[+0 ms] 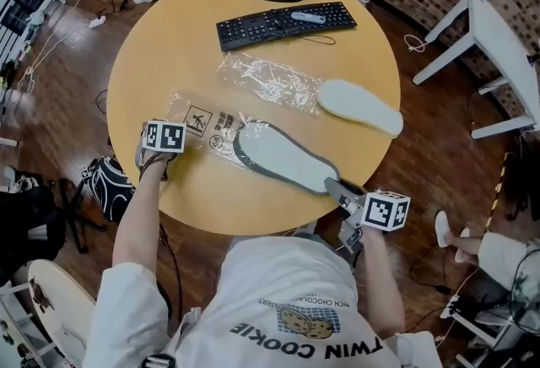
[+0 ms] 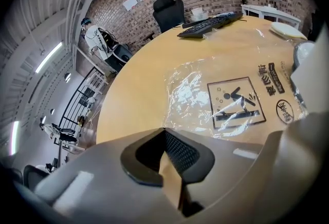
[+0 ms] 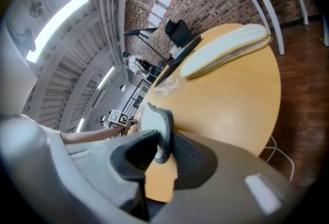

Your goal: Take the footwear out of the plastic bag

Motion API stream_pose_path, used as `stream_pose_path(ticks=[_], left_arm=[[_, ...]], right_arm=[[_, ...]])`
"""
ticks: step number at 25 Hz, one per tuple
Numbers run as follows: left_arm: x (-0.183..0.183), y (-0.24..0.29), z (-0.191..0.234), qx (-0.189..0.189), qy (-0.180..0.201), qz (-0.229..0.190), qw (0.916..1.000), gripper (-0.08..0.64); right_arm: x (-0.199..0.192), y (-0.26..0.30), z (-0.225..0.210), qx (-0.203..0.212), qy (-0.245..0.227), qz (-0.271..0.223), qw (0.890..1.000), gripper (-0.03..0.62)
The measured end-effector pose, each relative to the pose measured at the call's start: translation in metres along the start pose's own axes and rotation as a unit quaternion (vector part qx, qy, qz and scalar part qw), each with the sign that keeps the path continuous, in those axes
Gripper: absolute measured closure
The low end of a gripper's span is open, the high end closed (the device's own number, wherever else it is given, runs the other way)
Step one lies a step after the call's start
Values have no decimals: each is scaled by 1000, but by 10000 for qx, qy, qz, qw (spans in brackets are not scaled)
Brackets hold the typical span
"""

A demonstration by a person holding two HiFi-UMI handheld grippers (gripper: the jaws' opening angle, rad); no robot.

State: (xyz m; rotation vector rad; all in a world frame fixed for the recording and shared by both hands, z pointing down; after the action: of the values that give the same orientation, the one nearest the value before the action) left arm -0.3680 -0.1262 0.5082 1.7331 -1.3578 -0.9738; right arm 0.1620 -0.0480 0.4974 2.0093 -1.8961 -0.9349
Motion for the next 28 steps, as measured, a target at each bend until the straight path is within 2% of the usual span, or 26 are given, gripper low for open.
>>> stream_pose_path(ticks=[12,17,28], left_arm=[[-1,0,-3,87,55,33,9999,565],[0,0,-4,110,75,27,9999,566],[-2,0,-2,91,122,-4,9999,566]], right_arm=[[-13,-39,-19,858,239,-392,9953,526],[-15,-54,-21,1021,298,-513,9930,529],[-11,-86,6,1336,52,-749,9882,529]])
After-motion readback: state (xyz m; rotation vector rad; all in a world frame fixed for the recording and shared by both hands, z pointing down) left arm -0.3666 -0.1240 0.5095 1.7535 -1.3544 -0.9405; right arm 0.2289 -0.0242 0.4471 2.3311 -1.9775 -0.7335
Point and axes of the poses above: the fingertips, and each gripper's own axes: y forward along the fingers, z to its left, x out of its top, the point moved 10 cm from there along -y, backward along the fingers, and after that the axes turned 15 degrees about z, right-handed, at the moved point
